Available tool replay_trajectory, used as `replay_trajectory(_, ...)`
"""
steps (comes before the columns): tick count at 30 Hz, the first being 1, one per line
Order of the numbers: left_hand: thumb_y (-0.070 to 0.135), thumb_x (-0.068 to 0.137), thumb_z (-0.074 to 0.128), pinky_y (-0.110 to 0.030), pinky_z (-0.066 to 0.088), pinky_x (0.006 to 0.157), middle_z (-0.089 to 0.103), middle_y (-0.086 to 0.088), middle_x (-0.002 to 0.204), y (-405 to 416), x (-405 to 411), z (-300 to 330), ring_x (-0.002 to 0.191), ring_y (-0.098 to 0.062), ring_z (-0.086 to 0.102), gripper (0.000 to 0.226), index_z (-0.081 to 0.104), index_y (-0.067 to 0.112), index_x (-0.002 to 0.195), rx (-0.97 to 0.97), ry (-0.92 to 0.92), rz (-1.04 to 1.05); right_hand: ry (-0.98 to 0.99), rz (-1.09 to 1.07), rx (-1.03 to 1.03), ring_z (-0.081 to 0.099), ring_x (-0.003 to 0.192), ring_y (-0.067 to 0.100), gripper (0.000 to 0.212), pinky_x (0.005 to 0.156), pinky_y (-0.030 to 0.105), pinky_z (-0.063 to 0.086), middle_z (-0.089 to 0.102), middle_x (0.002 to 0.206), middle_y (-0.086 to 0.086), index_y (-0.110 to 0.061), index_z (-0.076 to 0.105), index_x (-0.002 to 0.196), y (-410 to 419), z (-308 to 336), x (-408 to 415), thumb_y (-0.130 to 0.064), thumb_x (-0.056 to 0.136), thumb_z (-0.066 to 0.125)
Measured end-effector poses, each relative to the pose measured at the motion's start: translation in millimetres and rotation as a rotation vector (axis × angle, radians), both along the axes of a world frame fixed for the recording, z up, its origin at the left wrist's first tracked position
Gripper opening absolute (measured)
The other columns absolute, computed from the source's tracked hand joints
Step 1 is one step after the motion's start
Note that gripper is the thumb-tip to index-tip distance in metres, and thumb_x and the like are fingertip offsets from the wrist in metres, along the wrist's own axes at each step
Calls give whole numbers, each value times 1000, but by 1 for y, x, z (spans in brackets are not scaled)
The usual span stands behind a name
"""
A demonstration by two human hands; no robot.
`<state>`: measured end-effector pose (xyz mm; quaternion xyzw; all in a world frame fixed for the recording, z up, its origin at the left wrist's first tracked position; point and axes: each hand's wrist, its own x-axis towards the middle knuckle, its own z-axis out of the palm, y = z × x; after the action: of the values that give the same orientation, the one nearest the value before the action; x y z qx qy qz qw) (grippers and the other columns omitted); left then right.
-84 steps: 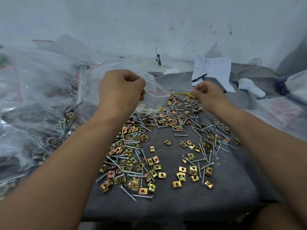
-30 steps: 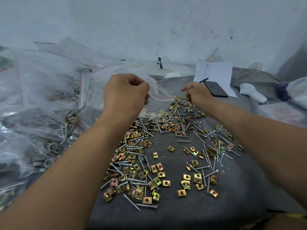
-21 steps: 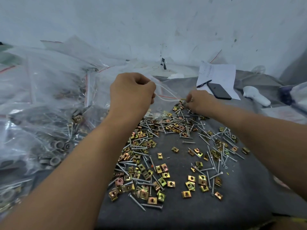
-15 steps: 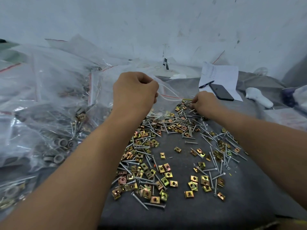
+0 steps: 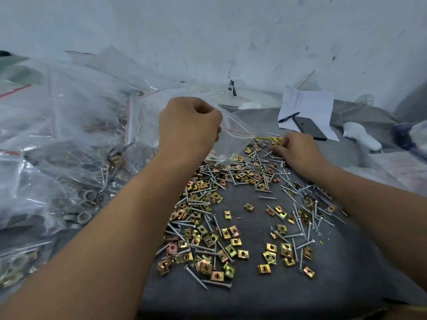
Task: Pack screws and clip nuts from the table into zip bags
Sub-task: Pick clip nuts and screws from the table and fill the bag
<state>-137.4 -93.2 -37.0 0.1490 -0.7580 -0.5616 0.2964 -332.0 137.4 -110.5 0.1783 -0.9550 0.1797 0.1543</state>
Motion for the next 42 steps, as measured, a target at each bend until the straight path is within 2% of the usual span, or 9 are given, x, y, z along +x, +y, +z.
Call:
replay_trajectory(7, 11, 94, 69, -27, 59, 62, 75, -1, 64, 1, 1, 0, 56, -10, 72, 16, 78, 14, 81, 3, -2, -4, -110, 137, -125, 58, 70, 11, 31, 61, 27, 38, 66, 74, -6, -20, 78, 94, 23, 3, 11, -37, 106, 55)
replay_trajectory(14, 10, 94, 69, -27, 58, 62, 76, -2, 66, 2, 2, -1, 57, -9, 72, 16, 78, 14, 82, -15, -1, -10, -220, 139, -124, 56, 73, 10, 12, 63, 27, 40, 63, 77, -12, -29, 79, 106, 32, 1, 4, -31, 98, 70)
replay_trajectory(20, 11, 94, 69, -26, 59, 61, 76, -1, 66, 1, 1, -4, 56, -8, 72, 17, 78, 15, 81, -38, -1, -10, -222, 30, -69, 54, 67, 1, 21, 58, 25, 37, 63, 76, -10, -18, 70, 79, 14, 10, 4, -32, 95, 73)
replay_trajectory(23, 11, 95, 69, -24, 57, 58, 76, 0, 66, -2, 0, -3, 56, -8, 72, 16, 78, 15, 82, -27, 1, -2, -430, -56, -737, 38, 58, 16, 30, 57, 29, 32, 44, 66, -1, -14, 51, 72, 3, 25, 5, -20, 102, 47)
replay_trajectory(26, 11, 95, 69, -26, 60, 60, 76, 0, 67, -1, 1, -3, 57, -8, 73, 16, 78, 15, 82, -23, -1, -7, -812, -9, -1602, 25, 52, 16, 12, 48, 23, 24, 34, 63, 1, -17, 37, 65, 1, 42, 4, -7, 70, 33)
replay_trajectory(31, 10, 93, 68, -30, 62, 64, 76, -1, 67, -3, 1, -1, 58, -10, 73, 17, 79, 15, 82, -3, -11, -11, -964, -2, -2040, 41, 58, 17, 42, 56, 27, 35, 50, 67, 9, -3, 56, 75, -6, 37, -4, -16, 106, 30)
replay_trajectory(33, 10, 94, 68, -27, 59, 61, 76, 0, 67, -5, 0, 0, 58, -10, 73, 17, 79, 16, 81, 14, -7, -3, -881, -50, -1769, 32, 54, 12, 42, 49, 23, 28, 41, 64, 0, -10, 54, 78, -15, 34, -9, -22, 111, 32)
replay_trajectory(38, 10, 93, 68, -26, 58, 61, 76, 0, 66, -6, 0, 0, 58, -10, 73, 18, 79, 16, 80, 19, 0, -7, -147, 164, -210, 50, 70, 9, 27, 61, 31, 34, 53, 78, -12, -24, 65, 105, -20, 16, -16, -26, 109, 38)
replay_trajectory(42, 10, 93, 69, -28, 60, 64, 76, 0, 66, -5, 0, 1, 59, -11, 74, 17, 79, 16, 81, 21, 2, -12, -107, 272, 221, 59, 94, 23, 20, 72, 32, 36, 67, 104, 1, -32, 61, 121, -16, 15, -22, -26, 109, 47)
